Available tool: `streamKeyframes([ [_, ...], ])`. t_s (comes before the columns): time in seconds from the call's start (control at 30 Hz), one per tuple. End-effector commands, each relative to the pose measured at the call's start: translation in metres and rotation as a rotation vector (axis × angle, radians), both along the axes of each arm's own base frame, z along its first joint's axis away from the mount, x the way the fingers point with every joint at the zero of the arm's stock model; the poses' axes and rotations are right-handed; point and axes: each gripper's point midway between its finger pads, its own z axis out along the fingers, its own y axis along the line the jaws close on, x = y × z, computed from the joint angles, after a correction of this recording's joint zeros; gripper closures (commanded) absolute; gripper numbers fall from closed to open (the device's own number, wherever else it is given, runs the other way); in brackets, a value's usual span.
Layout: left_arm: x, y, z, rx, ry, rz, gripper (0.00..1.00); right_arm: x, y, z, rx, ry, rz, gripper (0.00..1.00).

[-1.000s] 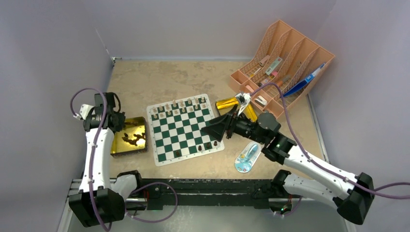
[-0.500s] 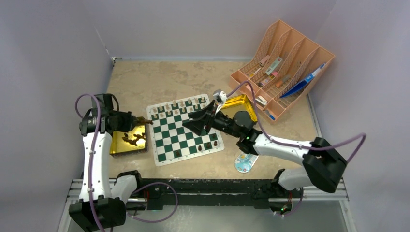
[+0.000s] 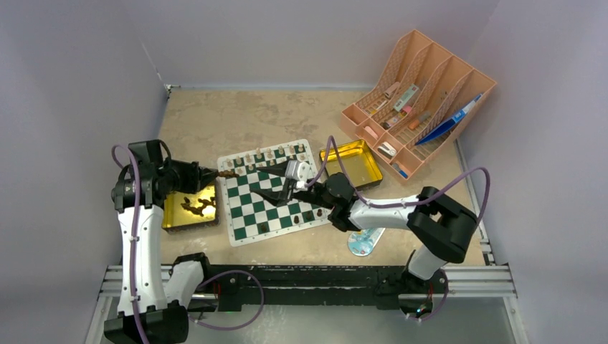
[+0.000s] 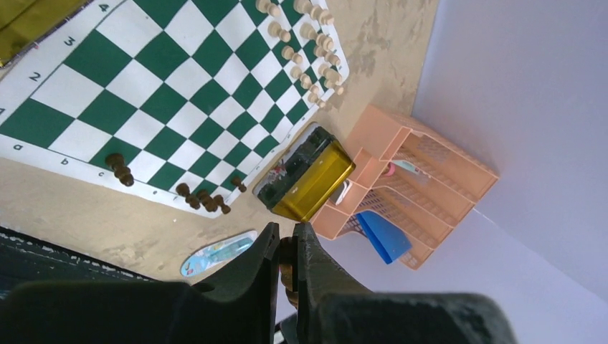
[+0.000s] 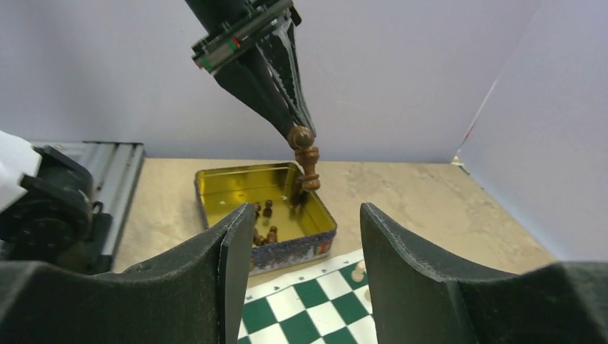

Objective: Set up the chess pieces on the board
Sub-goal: Pick up the chess piece from the storage box.

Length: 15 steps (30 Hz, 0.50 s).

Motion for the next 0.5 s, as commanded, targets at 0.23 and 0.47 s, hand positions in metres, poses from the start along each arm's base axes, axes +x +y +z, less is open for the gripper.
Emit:
streamKeyframes([
  [0.23,-0.002,-0.017,0.017,-0.075,-0.083,-0.077,1.00,0.008,0.006,0.033,0.103,-0.266,-0.043,0.43],
  [0.47,-0.006,-0.022,0.016,-0.098,-0.099,-0.093,1.00,0.013,0.019,0.030,0.092,-0.284,-0.035,0.51],
])
